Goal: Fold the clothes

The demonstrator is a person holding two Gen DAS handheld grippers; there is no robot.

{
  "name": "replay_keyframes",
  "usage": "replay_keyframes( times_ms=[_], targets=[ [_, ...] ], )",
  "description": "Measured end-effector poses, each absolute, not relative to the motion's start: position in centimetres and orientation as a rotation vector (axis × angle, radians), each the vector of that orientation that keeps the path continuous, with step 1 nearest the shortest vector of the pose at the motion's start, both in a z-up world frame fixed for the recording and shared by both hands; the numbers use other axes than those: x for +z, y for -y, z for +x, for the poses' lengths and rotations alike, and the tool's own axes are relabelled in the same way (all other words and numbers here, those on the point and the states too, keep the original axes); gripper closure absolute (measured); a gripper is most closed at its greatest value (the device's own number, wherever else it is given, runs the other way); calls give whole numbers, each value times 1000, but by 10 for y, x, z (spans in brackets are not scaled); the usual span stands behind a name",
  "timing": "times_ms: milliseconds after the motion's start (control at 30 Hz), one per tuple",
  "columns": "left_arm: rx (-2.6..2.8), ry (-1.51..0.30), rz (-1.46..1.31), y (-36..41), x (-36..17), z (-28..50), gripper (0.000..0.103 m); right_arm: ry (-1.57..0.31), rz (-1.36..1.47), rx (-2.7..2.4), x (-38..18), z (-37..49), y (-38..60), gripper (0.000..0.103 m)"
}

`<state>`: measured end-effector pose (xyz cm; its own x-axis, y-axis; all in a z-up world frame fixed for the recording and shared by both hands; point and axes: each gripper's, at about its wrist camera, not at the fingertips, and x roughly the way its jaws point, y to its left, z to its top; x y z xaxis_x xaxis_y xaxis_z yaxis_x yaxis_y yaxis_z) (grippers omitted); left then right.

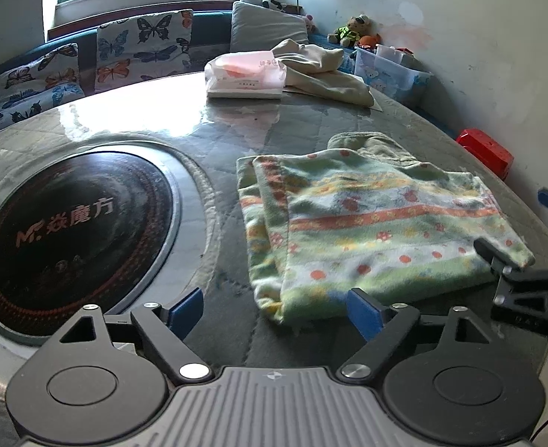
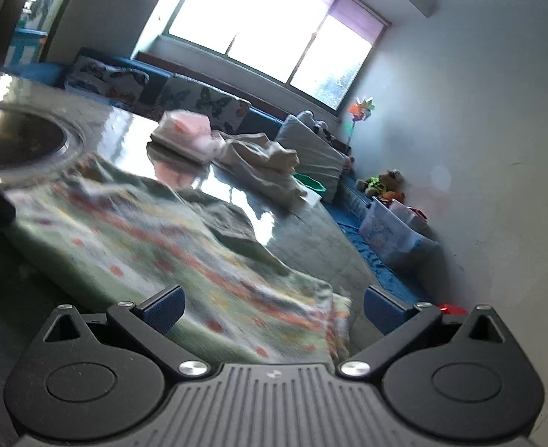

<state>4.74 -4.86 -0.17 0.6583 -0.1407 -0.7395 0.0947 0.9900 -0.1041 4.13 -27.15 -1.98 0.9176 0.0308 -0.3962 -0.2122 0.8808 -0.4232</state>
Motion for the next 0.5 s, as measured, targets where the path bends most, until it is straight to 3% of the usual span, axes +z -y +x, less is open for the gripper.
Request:
replay_keyframes(
  times_ms=[500],
  targets=[
    [-51,-816,-122,7,8,22,10,-401,-474,272,-16,41,224,0]
  ],
)
